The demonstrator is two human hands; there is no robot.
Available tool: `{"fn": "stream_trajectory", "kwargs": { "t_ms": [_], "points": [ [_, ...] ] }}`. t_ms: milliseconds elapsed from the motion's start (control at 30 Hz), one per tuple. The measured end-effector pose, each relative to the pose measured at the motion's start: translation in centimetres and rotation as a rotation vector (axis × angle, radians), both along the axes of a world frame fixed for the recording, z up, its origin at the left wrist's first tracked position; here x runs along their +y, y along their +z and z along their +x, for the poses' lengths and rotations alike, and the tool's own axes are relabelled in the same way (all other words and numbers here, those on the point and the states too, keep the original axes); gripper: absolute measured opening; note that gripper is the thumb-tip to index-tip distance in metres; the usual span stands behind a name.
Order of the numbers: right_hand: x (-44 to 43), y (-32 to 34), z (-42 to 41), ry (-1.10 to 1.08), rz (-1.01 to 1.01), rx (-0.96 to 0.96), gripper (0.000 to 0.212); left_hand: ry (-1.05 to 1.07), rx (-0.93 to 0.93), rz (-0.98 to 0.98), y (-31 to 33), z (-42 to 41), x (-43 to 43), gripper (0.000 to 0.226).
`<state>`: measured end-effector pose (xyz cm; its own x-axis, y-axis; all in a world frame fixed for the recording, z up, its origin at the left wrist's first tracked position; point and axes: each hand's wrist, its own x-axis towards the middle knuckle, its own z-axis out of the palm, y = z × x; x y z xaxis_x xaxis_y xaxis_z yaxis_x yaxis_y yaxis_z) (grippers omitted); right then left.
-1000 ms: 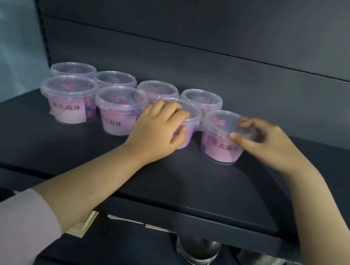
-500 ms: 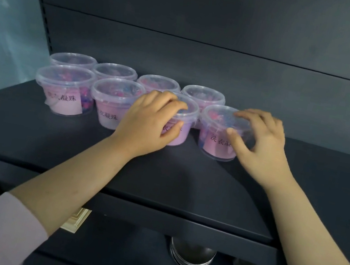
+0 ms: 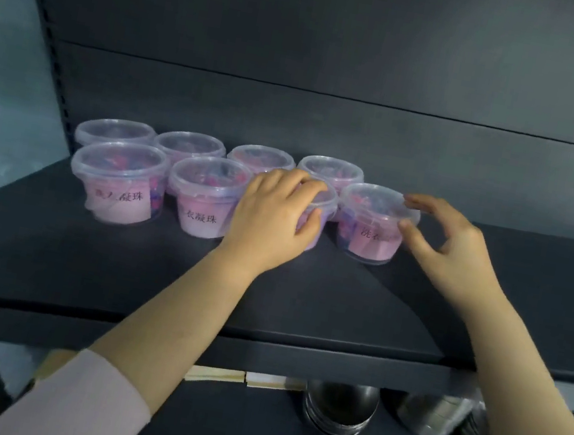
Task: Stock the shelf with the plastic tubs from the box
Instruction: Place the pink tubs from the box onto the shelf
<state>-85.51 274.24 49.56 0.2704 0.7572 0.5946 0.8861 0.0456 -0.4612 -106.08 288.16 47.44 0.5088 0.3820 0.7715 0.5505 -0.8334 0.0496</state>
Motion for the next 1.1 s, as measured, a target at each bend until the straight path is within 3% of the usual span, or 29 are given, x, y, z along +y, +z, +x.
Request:
{"fn": "stream_trajectory", "kwargs": {
  "t_ms": [200,533,833,1100],
  "points": [
    [-6.2,2.4,-5.0,-0.215,-0.036,-0.123,0.042,-0.146,-0.090,0.043,2.0,-1.1,-1.5,0.031],
    [-22.0,3.9,-10.6,-0.762,-0.188,-0.256,0.052,-0.494,0.035,0.022,2.8,1.2,-11.7,0.035],
    [-40.1,1.8,-11.5,-1.087,-0.242,-0.133,0.050,-0.753,0.128,0.036,1.4,6.9,-25.0,0.039],
    [-56.9,-4.3,-11.4,-1.260,-0.306,0.013,0.046,-0.925,0.302,-0.002,-3.3,11.5,-40.6,0.046]
  ]
}}
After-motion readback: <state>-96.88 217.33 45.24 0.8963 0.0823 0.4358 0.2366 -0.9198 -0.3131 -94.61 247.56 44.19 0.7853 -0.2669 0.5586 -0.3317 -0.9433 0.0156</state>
